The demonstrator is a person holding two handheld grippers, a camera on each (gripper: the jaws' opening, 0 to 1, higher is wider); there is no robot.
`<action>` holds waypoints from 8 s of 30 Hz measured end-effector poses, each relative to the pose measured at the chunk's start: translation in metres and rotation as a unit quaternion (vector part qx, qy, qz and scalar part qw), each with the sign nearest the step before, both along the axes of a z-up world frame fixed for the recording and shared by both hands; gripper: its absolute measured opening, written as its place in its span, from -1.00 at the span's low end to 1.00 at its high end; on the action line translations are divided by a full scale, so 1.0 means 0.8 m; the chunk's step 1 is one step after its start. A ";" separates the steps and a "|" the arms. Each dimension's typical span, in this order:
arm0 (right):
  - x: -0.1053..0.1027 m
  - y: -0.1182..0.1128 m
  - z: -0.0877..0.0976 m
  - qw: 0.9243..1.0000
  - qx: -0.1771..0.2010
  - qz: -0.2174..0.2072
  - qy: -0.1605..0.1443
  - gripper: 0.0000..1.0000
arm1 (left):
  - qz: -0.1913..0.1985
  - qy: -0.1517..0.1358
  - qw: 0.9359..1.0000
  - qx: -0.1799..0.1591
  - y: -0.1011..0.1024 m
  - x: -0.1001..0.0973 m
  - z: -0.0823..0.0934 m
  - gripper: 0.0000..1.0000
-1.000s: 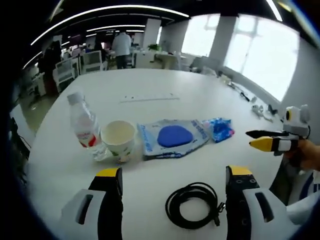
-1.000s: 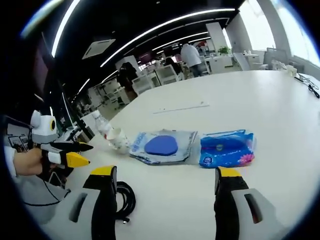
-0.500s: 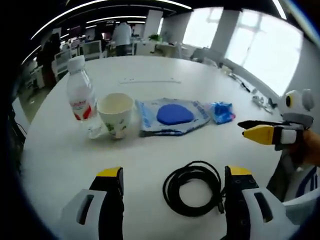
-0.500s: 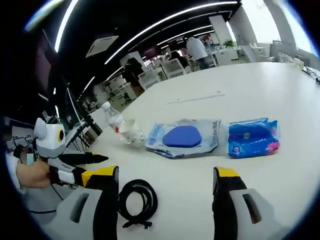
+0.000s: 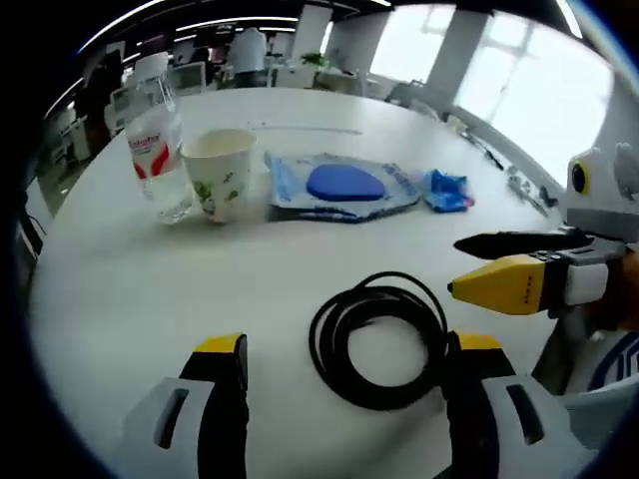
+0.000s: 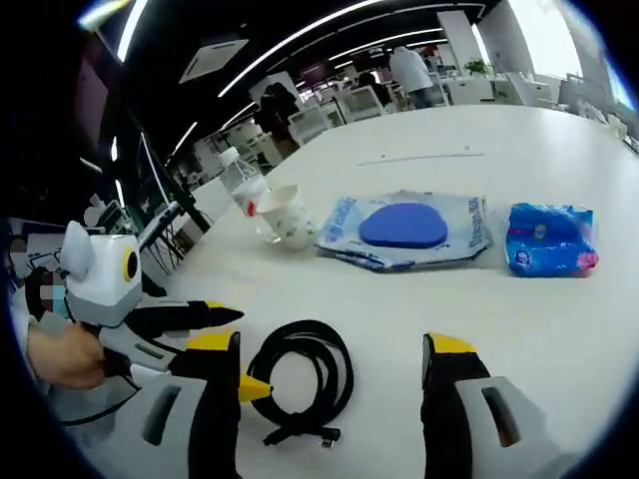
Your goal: Arrange the tabletop items into an orderly group along one side of the table until the central work area is clear of visible clutter.
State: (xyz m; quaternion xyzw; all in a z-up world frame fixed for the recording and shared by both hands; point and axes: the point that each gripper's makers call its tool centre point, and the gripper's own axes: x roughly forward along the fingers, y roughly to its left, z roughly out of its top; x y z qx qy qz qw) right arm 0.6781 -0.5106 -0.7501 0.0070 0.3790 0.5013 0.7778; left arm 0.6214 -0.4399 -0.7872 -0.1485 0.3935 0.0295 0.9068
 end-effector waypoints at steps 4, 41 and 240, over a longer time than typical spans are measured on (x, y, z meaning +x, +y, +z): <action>-0.014 -0.003 -0.022 0.999 -0.027 0.021 -0.005 0.38 | 0.013 0.013 1.000 0.002 0.008 -0.009 -0.010 0.51; -0.039 -0.014 -0.044 0.997 -0.044 -0.007 0.068 -1.00 | 0.120 0.013 0.987 -0.102 0.004 -0.024 -0.021 -0.95; 0.085 -0.216 0.107 0.993 0.048 0.053 -0.090 0.74 | 0.003 -0.129 0.991 -0.047 0.009 -0.022 0.161 0.70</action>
